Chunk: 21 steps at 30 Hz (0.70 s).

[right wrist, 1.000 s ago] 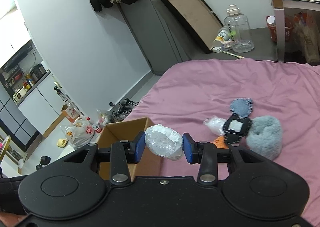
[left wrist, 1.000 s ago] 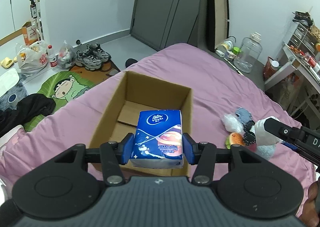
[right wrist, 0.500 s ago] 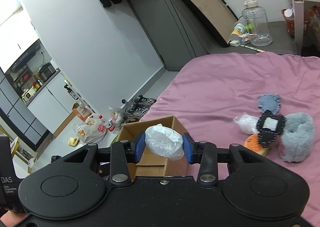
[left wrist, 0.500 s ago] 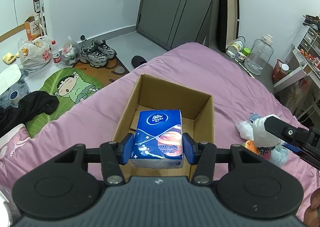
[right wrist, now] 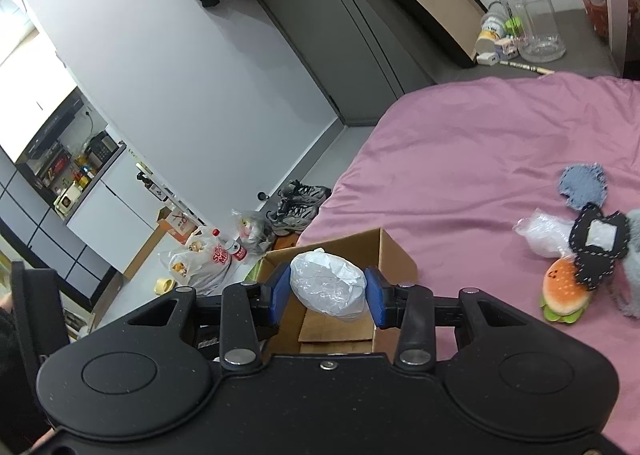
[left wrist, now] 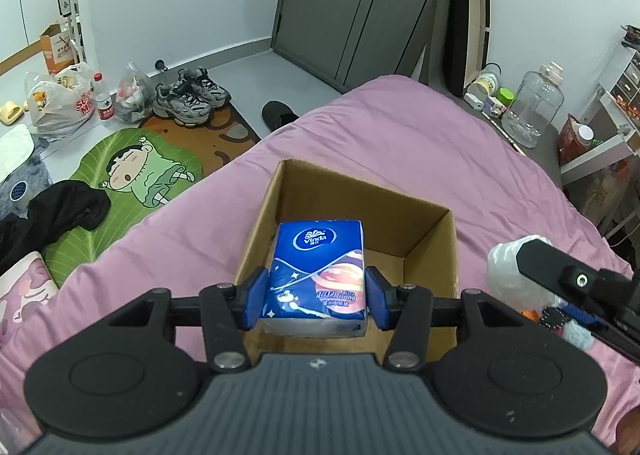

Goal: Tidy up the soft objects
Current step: 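Carry the tissue pack and white bundle over the cardboard box with both grippers, then open both grippers to drop the tissue pack and white bundle into the box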

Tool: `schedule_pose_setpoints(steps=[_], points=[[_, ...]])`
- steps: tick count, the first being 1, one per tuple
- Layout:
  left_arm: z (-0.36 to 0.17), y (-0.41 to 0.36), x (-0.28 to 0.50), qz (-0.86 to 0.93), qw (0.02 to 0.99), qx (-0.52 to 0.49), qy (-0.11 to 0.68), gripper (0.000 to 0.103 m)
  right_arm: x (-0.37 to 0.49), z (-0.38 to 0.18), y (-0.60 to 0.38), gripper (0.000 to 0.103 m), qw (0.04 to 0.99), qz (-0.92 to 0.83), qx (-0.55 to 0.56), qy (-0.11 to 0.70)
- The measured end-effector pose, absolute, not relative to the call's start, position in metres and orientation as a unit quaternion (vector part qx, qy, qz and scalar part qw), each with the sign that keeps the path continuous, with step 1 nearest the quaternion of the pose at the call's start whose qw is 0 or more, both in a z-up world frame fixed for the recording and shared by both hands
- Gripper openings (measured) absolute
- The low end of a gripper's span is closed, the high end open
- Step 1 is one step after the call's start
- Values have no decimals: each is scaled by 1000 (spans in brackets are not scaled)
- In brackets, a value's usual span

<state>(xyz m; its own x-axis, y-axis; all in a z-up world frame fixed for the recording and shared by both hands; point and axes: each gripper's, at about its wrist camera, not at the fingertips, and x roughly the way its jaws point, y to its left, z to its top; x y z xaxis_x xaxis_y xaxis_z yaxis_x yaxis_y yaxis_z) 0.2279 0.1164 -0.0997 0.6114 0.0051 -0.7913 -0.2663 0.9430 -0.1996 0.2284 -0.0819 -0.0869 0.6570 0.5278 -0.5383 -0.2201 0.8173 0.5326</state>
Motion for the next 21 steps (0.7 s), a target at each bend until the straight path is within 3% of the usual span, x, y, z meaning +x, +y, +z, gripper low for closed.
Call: schedule_pose_setpoints(steps=[21], points=[[-127,125,271,90,868,-154,464,55,262,-110,-73,39,856,223,265,383]])
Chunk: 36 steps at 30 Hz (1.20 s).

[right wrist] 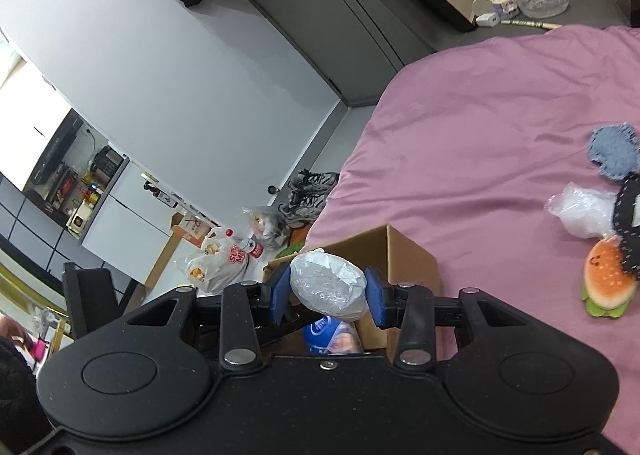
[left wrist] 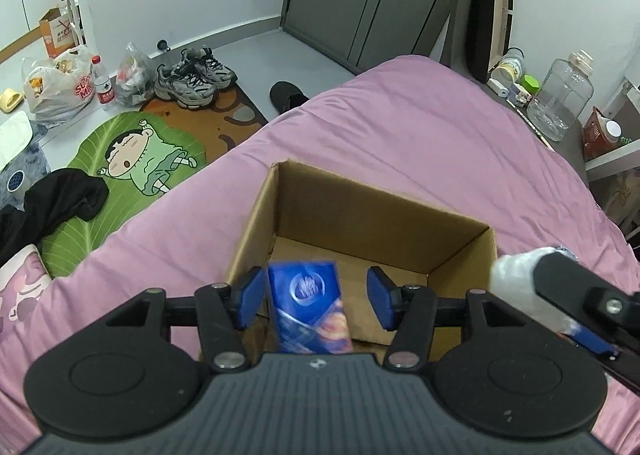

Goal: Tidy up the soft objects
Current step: 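Open both grippers to drop the tissue pack and white bundle into the box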

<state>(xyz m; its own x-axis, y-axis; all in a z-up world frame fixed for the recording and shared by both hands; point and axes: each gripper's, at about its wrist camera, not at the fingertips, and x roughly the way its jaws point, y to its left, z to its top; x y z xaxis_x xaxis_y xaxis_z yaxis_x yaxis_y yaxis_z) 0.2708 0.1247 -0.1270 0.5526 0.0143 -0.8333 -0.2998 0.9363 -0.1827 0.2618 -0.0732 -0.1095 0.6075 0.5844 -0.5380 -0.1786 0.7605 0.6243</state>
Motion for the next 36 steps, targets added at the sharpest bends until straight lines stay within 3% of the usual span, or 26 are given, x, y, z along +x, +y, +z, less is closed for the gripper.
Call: schedule_pose_setpoints(steps=[12,19,26,36], points=[[-112,129,256,82,870,-160,459,58,266,-119,-67,40,844,222,283,398],[-107,128,243,87,867,-166,462,60,262,-116,-73,52,844,198,297,401],[-93,129,230,97,869,-170,455,61,250,-103,-79,52,849,189,274,410],[-70,116,212,94,874,-167,446,73,227,-73,-103,65,864,169,219,421]])
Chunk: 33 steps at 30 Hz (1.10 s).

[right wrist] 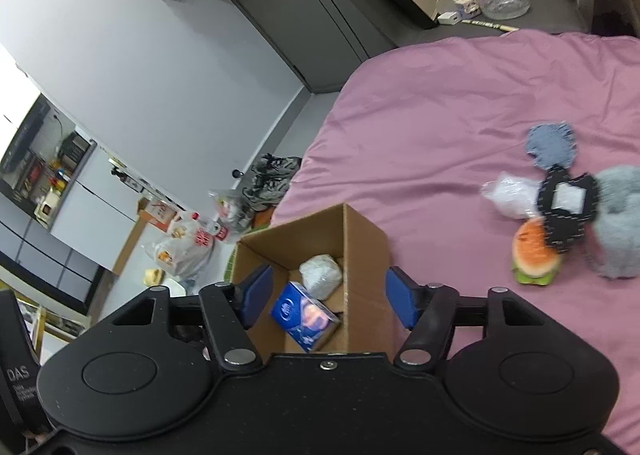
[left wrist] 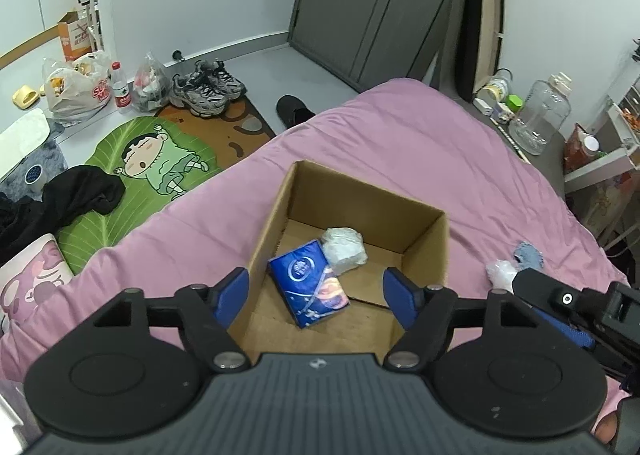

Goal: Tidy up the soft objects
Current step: 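Open both grippers to drop the tissue pack and white bundle into the box, then move the left gripper to the grey-blue plush and close on it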

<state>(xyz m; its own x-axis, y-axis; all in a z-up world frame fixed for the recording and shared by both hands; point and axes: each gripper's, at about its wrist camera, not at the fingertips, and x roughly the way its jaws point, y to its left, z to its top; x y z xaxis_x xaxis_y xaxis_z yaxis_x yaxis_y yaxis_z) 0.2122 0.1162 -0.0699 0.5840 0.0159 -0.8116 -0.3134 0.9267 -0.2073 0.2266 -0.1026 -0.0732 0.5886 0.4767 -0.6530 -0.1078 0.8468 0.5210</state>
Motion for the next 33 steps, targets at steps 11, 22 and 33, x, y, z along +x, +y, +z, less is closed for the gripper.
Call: schedule_pose_setpoints(steps=[11,22,33], points=[[-40,88,195,86,886,-144,432,84,202,-37,-144,91,888,154,161,401],[-22,45,183,66,899,-121,416,94,192,-32,-208,93,895,121,153,400],[-13,5,184,60,903,-104,413,94,190,-35,-252,100,897,106,179,391]])
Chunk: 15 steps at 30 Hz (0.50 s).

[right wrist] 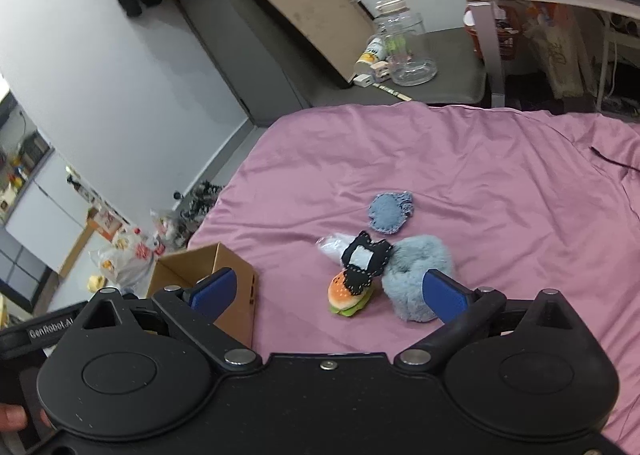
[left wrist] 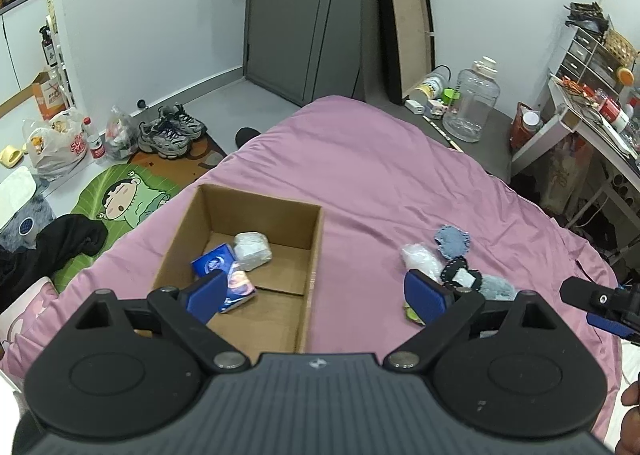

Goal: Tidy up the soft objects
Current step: 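Move the left gripper to the grey-blue plush and close on it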

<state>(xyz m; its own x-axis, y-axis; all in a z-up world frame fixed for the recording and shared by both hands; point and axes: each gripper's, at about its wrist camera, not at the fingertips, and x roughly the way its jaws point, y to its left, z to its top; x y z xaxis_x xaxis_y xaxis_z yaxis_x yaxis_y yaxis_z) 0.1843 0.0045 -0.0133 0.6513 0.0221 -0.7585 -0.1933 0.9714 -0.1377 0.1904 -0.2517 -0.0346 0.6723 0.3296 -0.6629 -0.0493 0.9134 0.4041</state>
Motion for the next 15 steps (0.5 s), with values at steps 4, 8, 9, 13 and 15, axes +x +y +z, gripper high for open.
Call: schedule_pose_setpoints(steps=[4,8,9,13,15], points=[[-14,-11,186,56,904,-104,410,94,190,-40,-265,100,895,98,192,390],[-18,-27,190,53,905,-102,410,94,192,-43,-280,100,895,90,202,388],[-18,-31,191,50,905,-101,411,94,192,-43,-284,100,895,85,204,387],[-22,-46,197,44,906,-97,409,94,197,-47,-306,95,890,60,231,388],[-25,-53,201,40,907,-98,407,94,199,-51,-315,94,887,57,242,388]])
